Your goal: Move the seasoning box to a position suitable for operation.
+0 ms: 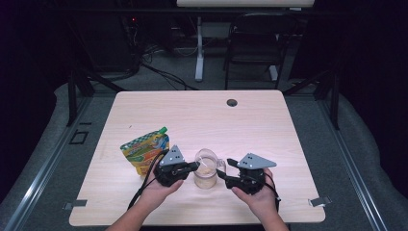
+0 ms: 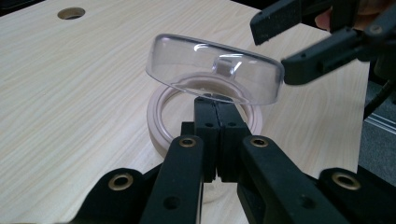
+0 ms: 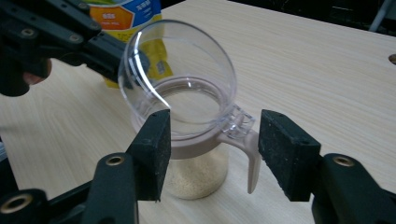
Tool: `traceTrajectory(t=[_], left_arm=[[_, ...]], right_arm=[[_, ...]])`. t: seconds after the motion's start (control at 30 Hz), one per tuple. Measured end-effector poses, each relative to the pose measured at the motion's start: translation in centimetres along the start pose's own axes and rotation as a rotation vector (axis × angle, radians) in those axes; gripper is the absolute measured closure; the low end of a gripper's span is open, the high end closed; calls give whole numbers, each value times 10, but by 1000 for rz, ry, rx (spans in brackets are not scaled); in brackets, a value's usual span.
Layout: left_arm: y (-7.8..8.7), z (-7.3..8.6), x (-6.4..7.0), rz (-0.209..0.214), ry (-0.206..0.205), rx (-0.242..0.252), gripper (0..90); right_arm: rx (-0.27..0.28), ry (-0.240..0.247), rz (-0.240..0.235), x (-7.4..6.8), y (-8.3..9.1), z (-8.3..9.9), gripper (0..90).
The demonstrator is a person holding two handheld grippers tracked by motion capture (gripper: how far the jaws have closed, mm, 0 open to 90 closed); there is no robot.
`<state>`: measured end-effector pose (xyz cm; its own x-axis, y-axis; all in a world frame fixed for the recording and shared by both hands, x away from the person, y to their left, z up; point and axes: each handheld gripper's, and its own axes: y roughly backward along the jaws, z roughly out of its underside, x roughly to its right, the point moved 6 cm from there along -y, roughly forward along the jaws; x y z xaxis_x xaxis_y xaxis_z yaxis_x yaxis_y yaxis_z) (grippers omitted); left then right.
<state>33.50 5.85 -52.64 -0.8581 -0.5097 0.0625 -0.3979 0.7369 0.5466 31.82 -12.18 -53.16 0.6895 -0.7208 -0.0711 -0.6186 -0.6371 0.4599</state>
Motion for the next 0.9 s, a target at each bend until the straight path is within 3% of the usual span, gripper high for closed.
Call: traceTrajectory(t=[0.1,0.23,0.5,0.9], left_arm=[[1,-3,0,0,-4,3,893],[2,-9,1,-1,-7,11,893],[3,-12,3,-9,-24,9,893],[11,6,-5,-37,-19,-17,853]], right_arm=[[-22,18,5,-5,-3,1,381],[-44,77,35,-12,-8,1,368],[-12,120,99,-20,-17,-4,380],[74,106,118,-13,-2,-10,440]])
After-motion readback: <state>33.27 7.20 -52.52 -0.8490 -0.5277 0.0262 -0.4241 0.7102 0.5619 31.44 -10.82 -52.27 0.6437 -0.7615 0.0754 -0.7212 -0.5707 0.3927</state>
